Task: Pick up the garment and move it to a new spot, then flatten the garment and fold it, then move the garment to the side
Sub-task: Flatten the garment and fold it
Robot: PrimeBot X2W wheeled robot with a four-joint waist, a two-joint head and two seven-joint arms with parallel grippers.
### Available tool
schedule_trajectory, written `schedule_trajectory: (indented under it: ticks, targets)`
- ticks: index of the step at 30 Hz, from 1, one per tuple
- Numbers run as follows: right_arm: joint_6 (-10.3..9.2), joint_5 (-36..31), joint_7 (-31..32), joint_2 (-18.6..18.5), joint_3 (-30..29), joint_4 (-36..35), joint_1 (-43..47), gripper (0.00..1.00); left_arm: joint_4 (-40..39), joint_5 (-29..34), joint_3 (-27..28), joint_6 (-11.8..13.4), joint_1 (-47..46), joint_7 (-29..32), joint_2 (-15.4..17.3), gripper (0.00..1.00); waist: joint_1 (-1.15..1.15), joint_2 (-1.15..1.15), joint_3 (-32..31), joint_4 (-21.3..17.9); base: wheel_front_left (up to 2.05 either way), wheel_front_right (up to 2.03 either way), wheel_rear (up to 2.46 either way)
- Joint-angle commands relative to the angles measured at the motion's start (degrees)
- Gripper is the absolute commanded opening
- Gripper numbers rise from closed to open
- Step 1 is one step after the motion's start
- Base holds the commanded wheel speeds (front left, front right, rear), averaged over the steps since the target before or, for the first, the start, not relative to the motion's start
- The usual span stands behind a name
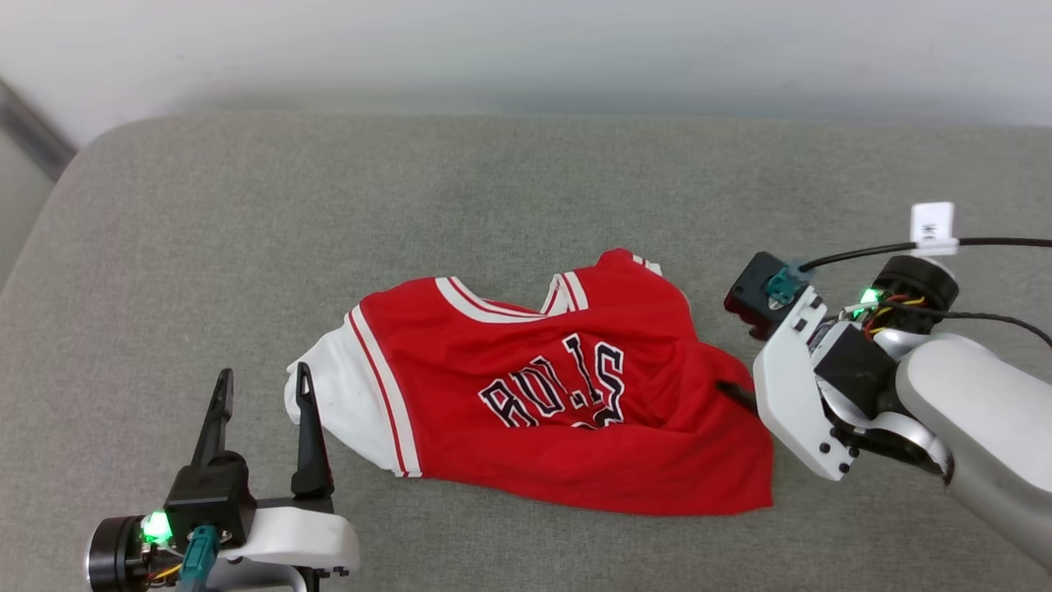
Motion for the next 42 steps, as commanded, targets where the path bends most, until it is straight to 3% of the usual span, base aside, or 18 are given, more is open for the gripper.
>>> schedule_trajectory:
  ticks: [1,8,17,18,19,26,32,38,42]
  targets:
    - [-0.04,1.6,1.4,0.3,1.6,1.1,-1.3,1.0,0.3,0.9,0.7,-0.7,0.6,-0.1,-0.9,1.0,0.0,0.0,1.1,0.6,0.0,0.0,0.0]
    - [-0.04,6.9,3.3,3.7,10.4,8.6,-3.6,1.0,1.8,4.6,3.7,-4.8,-0.7,-0.1,-5.6,1.0,0.0,0.0,4.5,1.7,0.0,0.0,0.0]
    - [0.07,9.6,2.1,7.1,14.3,13.7,2.9,1.0,3.7,7.7,6.9,-8.4,-0.7,-0.1,-9.5,1.0,0.0,0.0,5.2,1.5,0.0,0.0,0.0]
    - [0.11,9.5,1.2,7.2,14.4,13.5,2.8,0.45,4.0,8.0,7.2,-8.8,-0.3,-0.1,-9.9,1.0,0.0,0.0,5.0,1.2,0.0,0.0,0.0]
    - [0.11,9.0,-0.1,7.1,14.3,13.1,2.2,0.0,4.3,8.2,7.7,-9.1,0.0,-0.1,-10.3,1.0,0.0,0.0,4.6,1.0,0.0,0.0,0.0]
    - [-0.05,8.5,-9.3,2.7,13.3,8.9,-4.1,0.0,5.6,9.7,10.2,-11.5,2.2,-0.1,-12.2,1.0,0.0,0.0,0.2,-1.4,0.0,0.0,0.0]
    - [-0.04,8.8,-12.5,-4.9,12.7,1.4,-6.1,0.0,6.2,10.7,12.1,-12.9,4.2,-0.1,-13.8,1.0,0.0,0.0,-2.8,-2.9,0.0,0.0,0.0]
    - [-0.04,10.2,-10.8,-13.9,10.1,-6.4,-0.4,0.0,6.1,11.7,13.8,-14.1,6.1,-0.1,-15.1,1.0,0.0,0.0,-3.7,-4.2,0.0,0.0,0.0]
    - [-0.04,11.6,-10.1,-17.5,7.6,-6.8,7.0,0.0,6.2,12.2,14.8,-15.0,6.9,-0.1,-15.8,1.0,0.0,0.0,-3.5,-4.8,0.0,0.0,0.0]
